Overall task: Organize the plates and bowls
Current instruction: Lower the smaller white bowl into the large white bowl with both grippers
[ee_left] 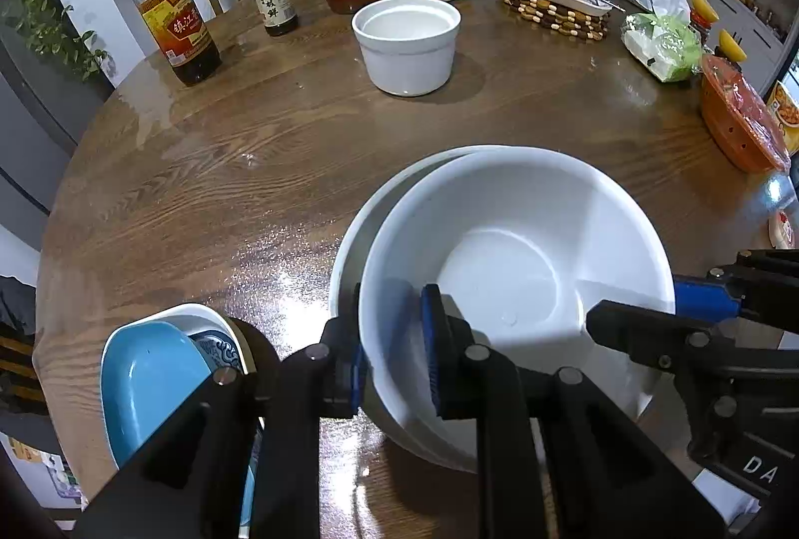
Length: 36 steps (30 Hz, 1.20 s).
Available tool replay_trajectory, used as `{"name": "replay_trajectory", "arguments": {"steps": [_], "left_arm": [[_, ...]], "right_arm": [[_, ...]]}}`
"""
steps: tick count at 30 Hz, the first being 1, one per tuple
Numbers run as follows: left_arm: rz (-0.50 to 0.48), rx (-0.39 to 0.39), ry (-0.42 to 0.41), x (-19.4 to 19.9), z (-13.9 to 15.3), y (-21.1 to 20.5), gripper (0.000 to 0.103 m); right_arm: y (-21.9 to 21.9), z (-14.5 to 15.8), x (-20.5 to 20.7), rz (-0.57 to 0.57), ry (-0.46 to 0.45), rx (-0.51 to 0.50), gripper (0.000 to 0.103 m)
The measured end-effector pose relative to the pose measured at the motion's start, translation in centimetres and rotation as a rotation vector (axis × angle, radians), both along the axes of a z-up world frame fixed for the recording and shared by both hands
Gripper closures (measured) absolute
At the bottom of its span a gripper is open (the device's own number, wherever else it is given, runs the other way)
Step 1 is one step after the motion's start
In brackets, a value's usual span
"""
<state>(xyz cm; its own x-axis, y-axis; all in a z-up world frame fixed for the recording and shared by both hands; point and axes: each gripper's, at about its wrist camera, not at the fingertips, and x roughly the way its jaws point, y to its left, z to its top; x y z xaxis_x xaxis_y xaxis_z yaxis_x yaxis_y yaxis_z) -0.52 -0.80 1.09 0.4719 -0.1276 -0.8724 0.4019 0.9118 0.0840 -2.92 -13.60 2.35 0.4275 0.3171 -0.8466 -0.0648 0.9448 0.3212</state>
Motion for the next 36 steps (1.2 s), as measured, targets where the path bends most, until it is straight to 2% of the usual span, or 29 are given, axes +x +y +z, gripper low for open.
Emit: {"name": "replay_trajectory", "arguments": {"steps": [36], "left_arm": [[-0.018,0.014,-0.004,0.03,-0.11,-0.19,0.082]], "right_arm": [[-0.17,-0.06,0.17,-0.015,-0.009,-0.011,0.079]]}}
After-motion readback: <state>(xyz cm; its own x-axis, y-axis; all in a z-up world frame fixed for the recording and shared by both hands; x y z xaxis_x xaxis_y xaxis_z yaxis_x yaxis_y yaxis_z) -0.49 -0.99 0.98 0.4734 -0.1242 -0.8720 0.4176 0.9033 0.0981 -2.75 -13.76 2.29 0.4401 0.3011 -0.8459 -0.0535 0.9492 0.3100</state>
